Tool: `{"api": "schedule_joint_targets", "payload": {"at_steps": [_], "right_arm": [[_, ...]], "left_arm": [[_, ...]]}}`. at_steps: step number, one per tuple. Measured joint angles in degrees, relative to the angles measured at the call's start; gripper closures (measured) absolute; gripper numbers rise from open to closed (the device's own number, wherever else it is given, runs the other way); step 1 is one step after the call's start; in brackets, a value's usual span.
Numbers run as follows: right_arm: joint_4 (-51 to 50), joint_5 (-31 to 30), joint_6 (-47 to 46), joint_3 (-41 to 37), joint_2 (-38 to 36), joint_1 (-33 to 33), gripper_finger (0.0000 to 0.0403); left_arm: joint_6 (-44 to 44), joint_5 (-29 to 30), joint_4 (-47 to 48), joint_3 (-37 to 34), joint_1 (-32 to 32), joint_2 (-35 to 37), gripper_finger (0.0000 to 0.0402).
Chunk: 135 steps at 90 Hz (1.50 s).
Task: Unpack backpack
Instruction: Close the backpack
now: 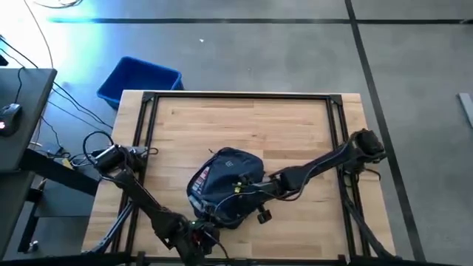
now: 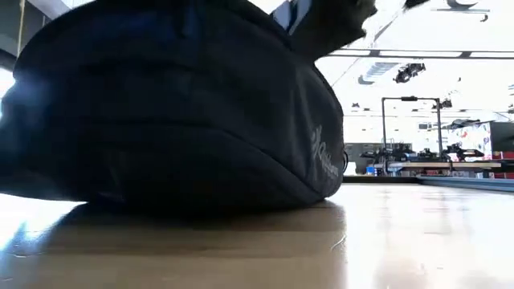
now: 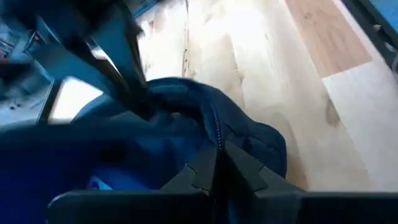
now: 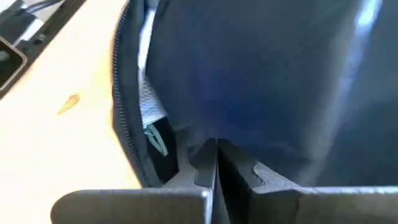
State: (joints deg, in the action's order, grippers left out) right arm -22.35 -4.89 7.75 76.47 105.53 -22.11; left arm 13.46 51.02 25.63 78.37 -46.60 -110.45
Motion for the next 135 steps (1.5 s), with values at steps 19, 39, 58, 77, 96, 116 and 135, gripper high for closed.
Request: {"api": "schedule_joint_targets", "payload": {"at_steps": [19, 39, 58, 77, 96, 116, 135], "right_arm": [[-4.2, 0.1, -3.1, 0.0, -6.2, -1.2, 0.0401], [1.0, 4.8, -4.5, 0.0, -4.3, -4.5, 0.0315], [6.3, -4.5, -4.0, -0.2, 0.9, -5.3, 0.0184], [6.4, -1.5, -7.7, -0.2, 2.5, -5.4, 0.0205], [2.2, -5.7, -10.0, -0.2, 2.6, -5.8, 0.0385], [-6.7, -9.3, -13.9, -0.2, 2.6, -6.1, 0.0400], [-8.1, -10.1, -14.3, -0.2, 2.6, -6.4, 0.0402]], "left_arm": [[2.8, -0.9, -0.2, 0.0, 1.8, -0.3, 0.0402], [3.2, -0.7, -0.3, 0.0, 2.2, -0.3, 0.0402], [1.0, -0.8, -3.7, 0.0, 3.1, -0.3, 0.0402], [1.0, 1.6, -4.7, 0.0, 5.0, -0.3, 0.0402], [0.0, -0.2, -6.5, 0.1, 6.5, -0.3, 0.0399], [-1.8, -12.6, -3.6, 3.7, 4.4, 2.1, 0.0361], [8.3, -10.9, 10.8, 6.3, 0.6, 2.7, 0.0358]]}}
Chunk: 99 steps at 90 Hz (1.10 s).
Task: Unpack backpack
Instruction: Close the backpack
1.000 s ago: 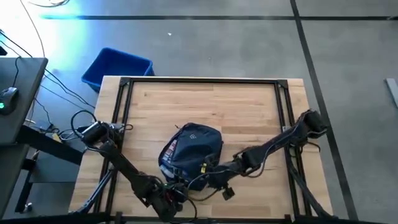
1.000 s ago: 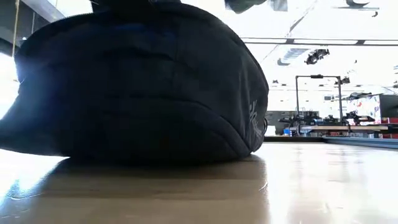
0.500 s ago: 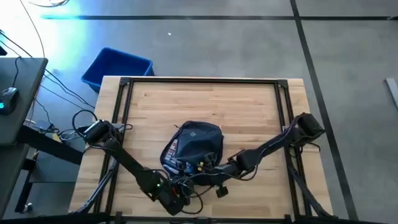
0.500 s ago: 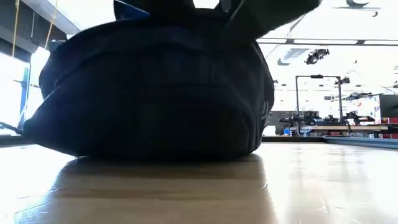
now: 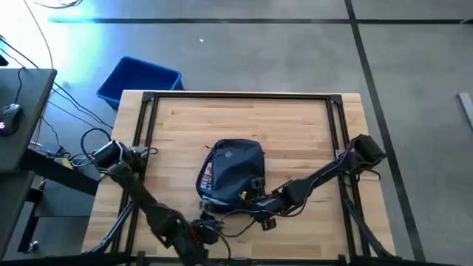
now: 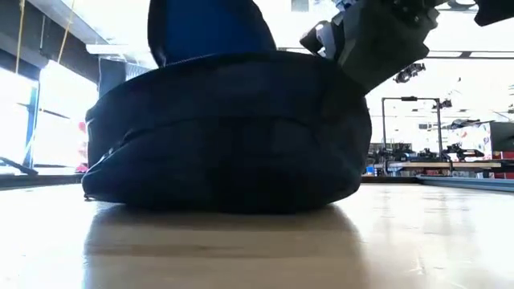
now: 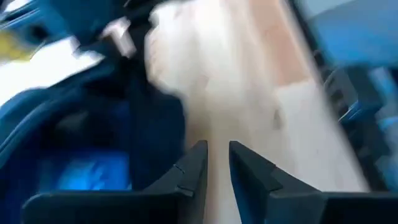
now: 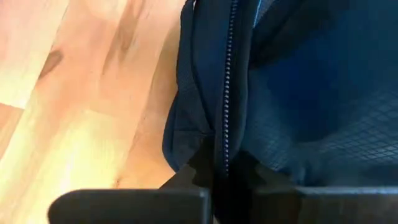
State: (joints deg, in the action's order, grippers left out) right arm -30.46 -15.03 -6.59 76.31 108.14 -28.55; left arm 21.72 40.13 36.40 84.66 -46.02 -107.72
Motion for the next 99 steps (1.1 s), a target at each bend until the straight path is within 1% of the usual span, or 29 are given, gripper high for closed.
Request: {"api": "schedule_joint_targets", "payload": {"at_steps": [16, 20, 27, 32, 37, 43, 53, 61, 72, 78, 87, 99], "right_arm": [[0.1, 0.1, 0.0, 0.0, 0.0, -0.1, 0.0402], [0.1, 0.1, 0.0, 0.0, 0.0, -0.1, 0.0402], [0.2, 0.5, 0.0, 0.0, 0.0, -0.1, 0.0403], [0.2, 0.5, 0.0, 0.0, 0.0, -0.1, 0.0403], [0.3, 0.5, 0.1, 0.0, 0.0, -0.1, 0.0403], [0.5, 0.6, 0.0, 0.0, 0.0, -0.1, 0.0403], [1.0, 0.7, 0.5, 0.0, 0.0, -0.1, 0.0403], [1.1, 1.6, 0.6, 0.0, 0.0, -0.1, 0.0403], [1.1, 2.0, 1.0, 0.0, 0.0, -0.1, 0.0403], [1.0, 2.0, 1.0, 0.0, 0.0, -0.1, 0.0403], [0.5, 2.0, 0.8, 0.0, 0.0, -0.1, 0.0403], [-1.2, 2.0, 0.2, 0.0, 0.0, -0.1, 0.0403]], "left_arm": [[12.2, 12.6, 16.0, 0.2, -2.5, 0.0, 0.0390], [14.2, 14.0, 19.0, 0.2, -2.7, 0.0, 0.0397], [16.9, 14.2, 22.8, -0.6, -2.6, 0.0, 0.0399], [18.3, 13.6, 24.5, -1.7, -1.9, 0.0, 0.0399], [18.7, 11.5, 24.0, -3.3, -0.9, 0.0, 0.0401], [18.6, 9.2, 21.8, -5.7, 0.3, 0.0, 0.0401], [16.6, 8.4, 16.5, -9.2, 1.8, 0.0, 0.0401], [11.4, 6.1, 10.7, -11.4, 3.2, 0.0, 0.0401], [2.7, -0.9, 1.0, -13.7, 6.3, 0.0, 0.0401], [-0.2, -2.4, -1.6, -14.1, 7.5, -0.1, 0.0401], [-1.7, -2.6, 0.7, -11.6, 7.4, -0.1, 0.0401], [1.3, -1.7, 9.7, -5.5, 4.2, 0.2, 0.0401]]}}
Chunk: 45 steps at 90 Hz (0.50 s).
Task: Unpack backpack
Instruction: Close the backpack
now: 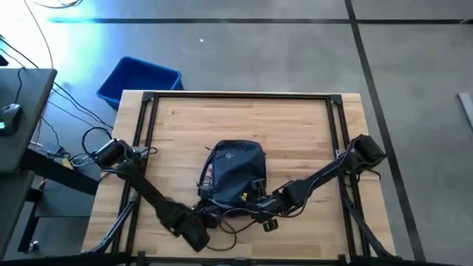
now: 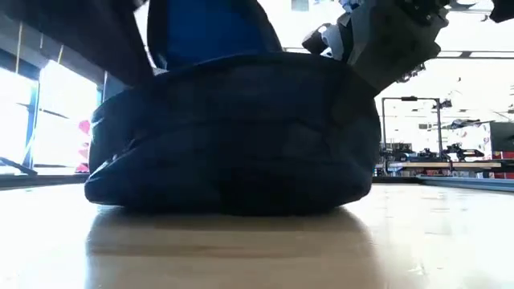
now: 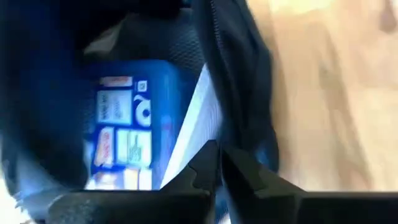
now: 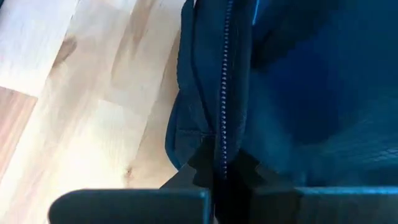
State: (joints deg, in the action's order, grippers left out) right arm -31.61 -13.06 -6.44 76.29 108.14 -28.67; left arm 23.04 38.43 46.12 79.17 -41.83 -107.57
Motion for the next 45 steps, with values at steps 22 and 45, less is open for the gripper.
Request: {"api": "schedule_joint_targets", "payload": {"at_steps": [22, 45], "right_arm": [[0.1, 0.0, 0.4, 0.0, 0.0, 0.0, 0.0403], [0.0, 0.0, 0.4, 0.0, 0.0, 0.0, 0.0403]], "left_arm": [[9.3, 18.9, 11.4, 1.8, -4.4, 0.1, 0.0402], [6.6, 8.1, 2.0, -6.0, -0.5, 0.1, 0.0401]]}}
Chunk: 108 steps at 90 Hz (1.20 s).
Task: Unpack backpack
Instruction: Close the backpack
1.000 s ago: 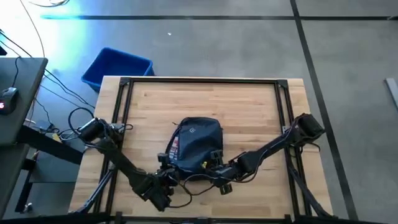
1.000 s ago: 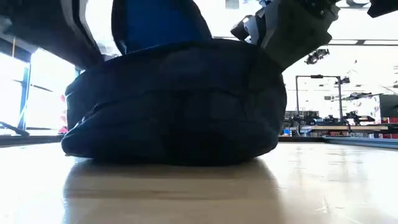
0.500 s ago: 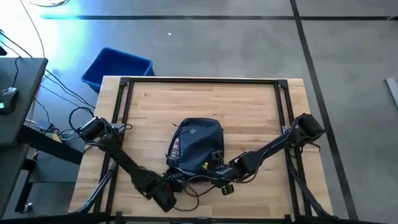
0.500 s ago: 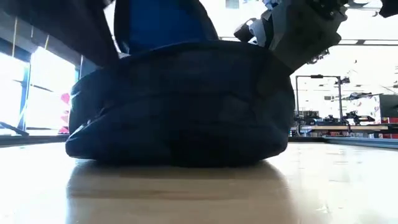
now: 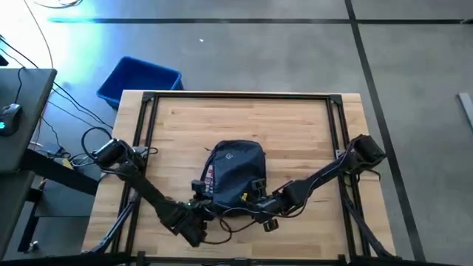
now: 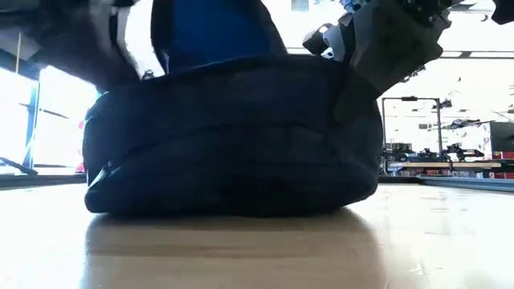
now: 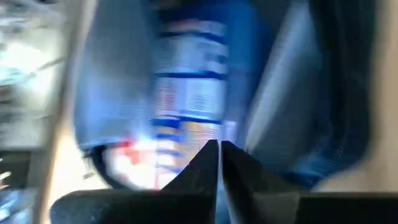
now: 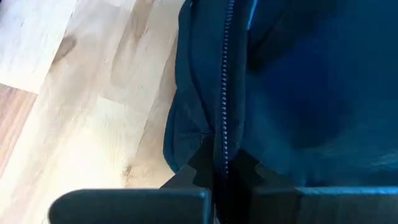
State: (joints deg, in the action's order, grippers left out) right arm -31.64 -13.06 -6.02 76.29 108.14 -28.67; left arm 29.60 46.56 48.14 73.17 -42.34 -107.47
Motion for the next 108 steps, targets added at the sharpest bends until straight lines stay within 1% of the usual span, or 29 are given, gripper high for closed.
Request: {"api": "schedule_joint_targets", "payload": {"at_steps": [7, 19, 27, 40, 45, 56, 73, 77, 81, 91, 98, 104, 108], "right_arm": [[0.0, 0.0, 0.0, 0.0, 0.0, 0.0, 0.0403], [0.2, 0.1, 1.0, 0.5, 0.0, 0.0, 0.0403], [0.4, 0.0, 1.2, 0.8, -0.1, 0.0, 0.0403], [-0.6, -0.3, 1.3, 1.1, -0.6, -0.2, 0.0403], [-1.8, -0.6, 1.0, 1.1, -0.6, -0.2, 0.0403], [-5.1, -0.8, -1.0, 1.2, -0.7, -0.3, 0.0403], [-5.7, -0.9, -1.5, -0.2, -0.7, -0.3, 0.0403], [-5.8, -0.9, -1.5, -0.7, -0.7, -0.3, 0.0403], [-5.7, -0.9, -1.5, -1.2, -0.7, -0.2, 0.0403], [-6.3, -0.7, -0.5, -2.6, -0.7, -0.2, 0.0403], [-6.7, -1.4, -3.2, -3.9, -0.7, -0.1, 0.0402], [-9.1, -1.4, -4.3, -4.0, -0.7, 0.4, 0.0391], [-10.8, -0.9, -4.2, -4.0, -0.7, 0.9, 0.0377]], "left_arm": [[-5.4, -4.7, -6.8, -1.5, 1.0, 0.0, 0.0401], [-14.2, -14.7, -18.1, -4.0, 4.2, 0.0, 0.0401], [-17.6, -19.0, -23.1, -5.7, 6.8, 0.0, 0.0401], [-22.3, -30.2, -29.2, -7.9, 11.0, 0.0, 0.0401], [-23.1, -31.4, -28.9, -7.4, 11.4, 0.0, 0.0401], [-23.5, -31.7, -23.0, -3.8, 9.7, 1.9, 0.0401], [-18.0, -37.3, -13.7, 2.3, 3.9, 6.4, 0.0401], [-17.7, -36.6, -11.4, 3.2, 1.9, 7.3, 0.0401], [-17.7, -33.5, -9.0, 3.8, 0.3, 8.2, 0.0401], [-18.0, -19.3, -5.6, 4.1, -2.5, 9.2, 0.0401], [-18.2, -9.2, -4.5, 4.0, -3.2, 9.5, 0.0401], [-18.3, -2.6, -4.3, 4.0, -3.1, 9.6, 0.0401], [-19.2, 0.6, -4.2, 4.0, -2.6, 9.6, 0.0401]]}}
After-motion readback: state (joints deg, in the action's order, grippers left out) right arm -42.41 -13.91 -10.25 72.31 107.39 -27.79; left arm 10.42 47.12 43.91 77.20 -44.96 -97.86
